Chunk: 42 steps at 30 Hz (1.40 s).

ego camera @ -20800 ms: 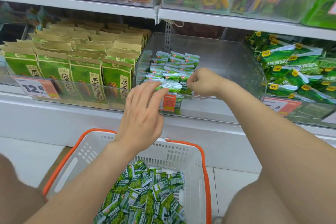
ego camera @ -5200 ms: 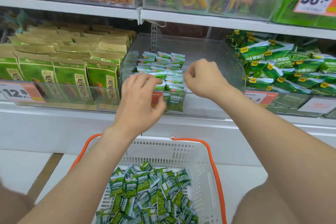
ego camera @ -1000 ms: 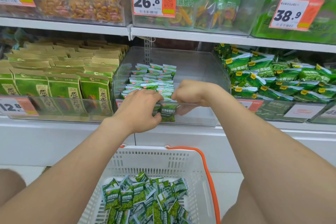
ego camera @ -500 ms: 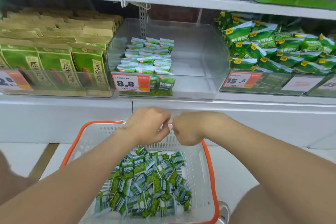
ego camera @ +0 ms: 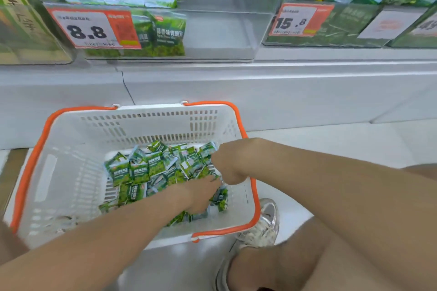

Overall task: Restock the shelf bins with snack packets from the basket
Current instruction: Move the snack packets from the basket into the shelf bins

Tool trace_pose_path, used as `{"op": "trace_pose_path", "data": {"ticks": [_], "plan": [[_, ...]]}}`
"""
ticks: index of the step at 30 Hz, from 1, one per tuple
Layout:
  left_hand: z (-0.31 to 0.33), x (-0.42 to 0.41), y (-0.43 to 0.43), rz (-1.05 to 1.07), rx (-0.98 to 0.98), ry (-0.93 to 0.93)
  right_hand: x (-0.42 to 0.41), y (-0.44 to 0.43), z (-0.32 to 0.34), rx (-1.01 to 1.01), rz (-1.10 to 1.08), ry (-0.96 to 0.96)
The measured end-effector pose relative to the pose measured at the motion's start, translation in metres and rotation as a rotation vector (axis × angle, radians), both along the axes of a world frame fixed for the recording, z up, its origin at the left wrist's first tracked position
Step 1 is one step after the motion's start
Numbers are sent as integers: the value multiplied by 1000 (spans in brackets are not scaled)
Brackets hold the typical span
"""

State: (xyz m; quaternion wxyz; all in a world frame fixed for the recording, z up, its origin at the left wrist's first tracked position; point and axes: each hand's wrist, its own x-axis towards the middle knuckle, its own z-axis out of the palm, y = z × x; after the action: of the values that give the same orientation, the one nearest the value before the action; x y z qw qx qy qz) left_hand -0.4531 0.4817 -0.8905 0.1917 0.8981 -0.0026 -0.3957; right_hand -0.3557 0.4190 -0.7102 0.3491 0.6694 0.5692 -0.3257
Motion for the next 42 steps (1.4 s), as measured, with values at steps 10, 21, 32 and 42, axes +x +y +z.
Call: {"op": "trace_pose_path", "data": {"ticks": [10, 21, 32, 42], "plan": [[-28, 14, -5, 29, 129, -147, 5, 4, -3, 61, -17, -5], [18, 23, 34, 551, -253, -293, 7, 20, 21, 153, 25, -57], [148, 5, 54, 1386, -891, -477, 17, 22, 44, 635, -216, 81], [220, -12, 74, 1170, -813, -893, 30, 24, 115, 804, -894, 518]]}}
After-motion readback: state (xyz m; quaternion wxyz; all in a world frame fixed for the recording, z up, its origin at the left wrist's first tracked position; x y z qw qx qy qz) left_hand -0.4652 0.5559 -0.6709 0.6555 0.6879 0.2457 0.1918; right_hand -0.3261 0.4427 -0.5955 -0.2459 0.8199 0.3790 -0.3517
